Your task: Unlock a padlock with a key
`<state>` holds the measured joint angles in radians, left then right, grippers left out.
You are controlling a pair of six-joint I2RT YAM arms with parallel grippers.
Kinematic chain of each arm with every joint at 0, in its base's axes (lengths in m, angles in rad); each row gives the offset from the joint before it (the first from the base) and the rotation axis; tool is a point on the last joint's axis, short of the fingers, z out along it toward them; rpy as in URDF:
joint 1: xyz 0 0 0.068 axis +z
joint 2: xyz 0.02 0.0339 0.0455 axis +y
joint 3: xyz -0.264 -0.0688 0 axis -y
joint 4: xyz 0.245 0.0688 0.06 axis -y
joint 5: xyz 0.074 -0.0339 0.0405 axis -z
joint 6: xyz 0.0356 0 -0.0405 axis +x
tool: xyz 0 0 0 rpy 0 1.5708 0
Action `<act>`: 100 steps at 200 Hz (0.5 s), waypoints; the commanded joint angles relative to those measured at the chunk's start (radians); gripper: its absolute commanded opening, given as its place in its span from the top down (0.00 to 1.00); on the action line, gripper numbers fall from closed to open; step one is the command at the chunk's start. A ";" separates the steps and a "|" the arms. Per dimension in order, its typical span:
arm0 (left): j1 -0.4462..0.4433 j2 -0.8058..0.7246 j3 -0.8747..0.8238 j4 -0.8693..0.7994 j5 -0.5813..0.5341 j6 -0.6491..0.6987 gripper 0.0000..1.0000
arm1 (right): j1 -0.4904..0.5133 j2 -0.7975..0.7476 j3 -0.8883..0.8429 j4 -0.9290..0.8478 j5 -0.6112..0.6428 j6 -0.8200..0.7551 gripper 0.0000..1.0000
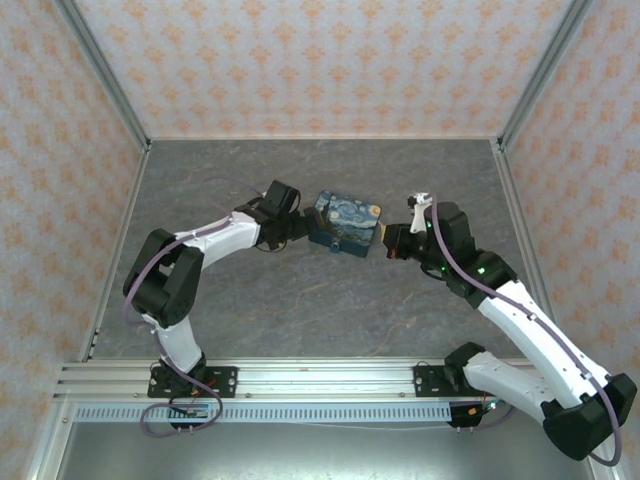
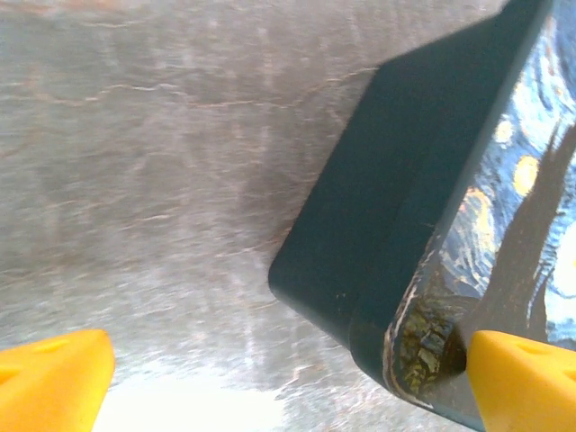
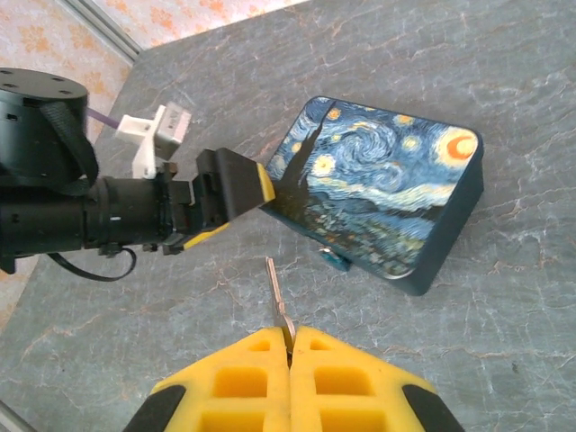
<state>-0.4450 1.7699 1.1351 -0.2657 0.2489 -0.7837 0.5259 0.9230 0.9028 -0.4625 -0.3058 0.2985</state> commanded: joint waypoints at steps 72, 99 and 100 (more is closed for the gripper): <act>0.046 -0.155 -0.148 0.113 0.053 0.081 0.00 | 0.005 0.114 -0.105 0.275 -0.161 0.154 1.00; 0.038 -0.299 -0.261 0.287 0.080 0.125 0.00 | 0.005 0.187 -0.126 0.374 -0.200 0.207 1.00; 0.037 -0.306 -0.263 0.290 0.081 0.127 0.00 | 0.006 0.190 -0.126 0.377 -0.201 0.208 1.00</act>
<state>-0.4034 1.5951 0.9360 -0.1478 0.2996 -0.7238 0.5259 1.0637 0.7937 -0.2329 -0.4465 0.4335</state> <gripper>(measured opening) 0.999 0.056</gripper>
